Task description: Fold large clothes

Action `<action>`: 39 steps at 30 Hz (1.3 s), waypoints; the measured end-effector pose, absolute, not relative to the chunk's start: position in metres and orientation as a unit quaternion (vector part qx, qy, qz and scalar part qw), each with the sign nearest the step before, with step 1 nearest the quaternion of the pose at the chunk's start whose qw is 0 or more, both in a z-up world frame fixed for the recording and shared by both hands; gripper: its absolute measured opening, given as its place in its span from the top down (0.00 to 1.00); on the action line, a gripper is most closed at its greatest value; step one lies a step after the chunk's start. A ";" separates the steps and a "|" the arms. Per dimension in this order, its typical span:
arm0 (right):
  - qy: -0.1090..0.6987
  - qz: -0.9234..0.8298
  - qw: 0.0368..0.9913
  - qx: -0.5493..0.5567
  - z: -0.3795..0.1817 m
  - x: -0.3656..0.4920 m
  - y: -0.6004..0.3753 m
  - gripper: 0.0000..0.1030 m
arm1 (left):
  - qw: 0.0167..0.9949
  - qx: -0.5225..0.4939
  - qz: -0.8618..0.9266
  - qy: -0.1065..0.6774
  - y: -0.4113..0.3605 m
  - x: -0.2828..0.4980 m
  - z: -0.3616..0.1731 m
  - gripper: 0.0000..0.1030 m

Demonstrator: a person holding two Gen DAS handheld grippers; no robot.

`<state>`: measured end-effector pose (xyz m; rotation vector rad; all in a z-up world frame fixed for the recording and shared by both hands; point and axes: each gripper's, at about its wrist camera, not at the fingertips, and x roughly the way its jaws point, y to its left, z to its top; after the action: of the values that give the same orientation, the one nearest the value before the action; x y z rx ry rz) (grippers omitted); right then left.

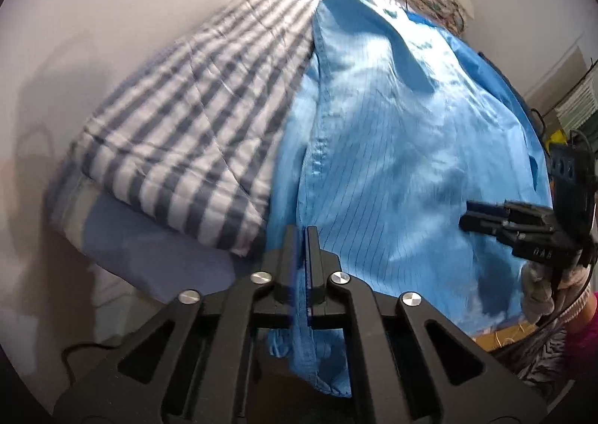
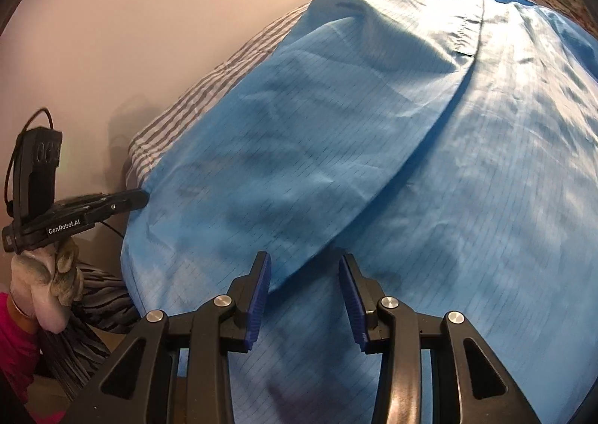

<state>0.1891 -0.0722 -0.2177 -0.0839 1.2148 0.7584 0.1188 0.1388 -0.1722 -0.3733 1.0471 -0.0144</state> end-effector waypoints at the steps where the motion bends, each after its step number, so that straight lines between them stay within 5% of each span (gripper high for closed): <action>1: 0.558 0.348 0.752 -0.040 -0.219 0.189 -0.071 0.61 | 0.850 -0.189 -0.005 0.493 0.143 0.118 -0.170 0.94; 2: 0.559 0.352 0.750 -0.039 -0.219 0.189 -0.069 0.61 | 0.849 -0.206 -0.006 0.487 0.148 0.120 -0.168 0.77; 3: 0.560 0.354 0.748 -0.038 -0.220 0.189 -0.066 0.61 | 0.846 -0.217 -0.006 0.486 0.152 0.123 -0.168 0.47; 4: 0.560 0.357 0.747 -0.038 -0.220 0.189 -0.064 0.61 | 0.844 -0.225 -0.004 0.487 0.154 0.129 -0.169 0.36; 8: 0.558 0.356 0.749 -0.037 -0.219 0.193 -0.063 0.61 | 0.833 -0.236 -0.013 0.500 0.160 0.147 -0.177 0.32; 11: 0.555 0.353 0.753 -0.031 -0.215 0.196 -0.068 0.61 | 0.822 -0.239 -0.023 0.517 0.159 0.155 -0.188 0.50; 15: 0.546 0.350 0.761 -0.025 -0.209 0.199 -0.069 0.61 | 0.813 -0.235 -0.053 0.529 0.148 0.154 -0.192 0.98; 23: 0.522 0.365 0.770 -0.026 -0.192 0.211 -0.054 0.61 | 0.828 -0.298 -0.063 0.470 0.165 0.139 -0.170 0.99; 25: 0.525 0.365 0.769 -0.031 -0.197 0.215 -0.047 0.63 | 0.808 -0.312 -0.070 0.495 0.166 0.144 -0.181 0.87; 27: 0.532 0.363 0.764 -0.039 -0.208 0.219 -0.034 0.65 | 0.795 -0.323 -0.075 0.508 0.165 0.146 -0.192 0.52; 34: 0.537 0.382 0.751 -0.025 -0.233 0.231 0.015 0.66 | 0.798 -0.317 -0.089 0.505 0.157 0.139 -0.192 0.52; 35: 0.539 0.385 0.748 -0.032 -0.232 0.232 0.021 0.66 | 0.801 -0.312 -0.092 0.503 0.154 0.139 -0.190 0.67; 36: 0.540 0.387 0.746 -0.045 -0.230 0.231 0.028 0.67 | 0.808 -0.290 -0.087 0.506 0.148 0.139 -0.189 0.99; 39: 0.513 0.400 0.756 -0.078 -0.205 0.230 0.033 0.70 | 0.813 -0.273 -0.078 0.509 0.145 0.141 -0.189 1.00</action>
<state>0.2301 0.0334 -0.2049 -0.1697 1.1188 0.8718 0.1405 0.1455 -0.1894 -0.5832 1.0869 -0.1661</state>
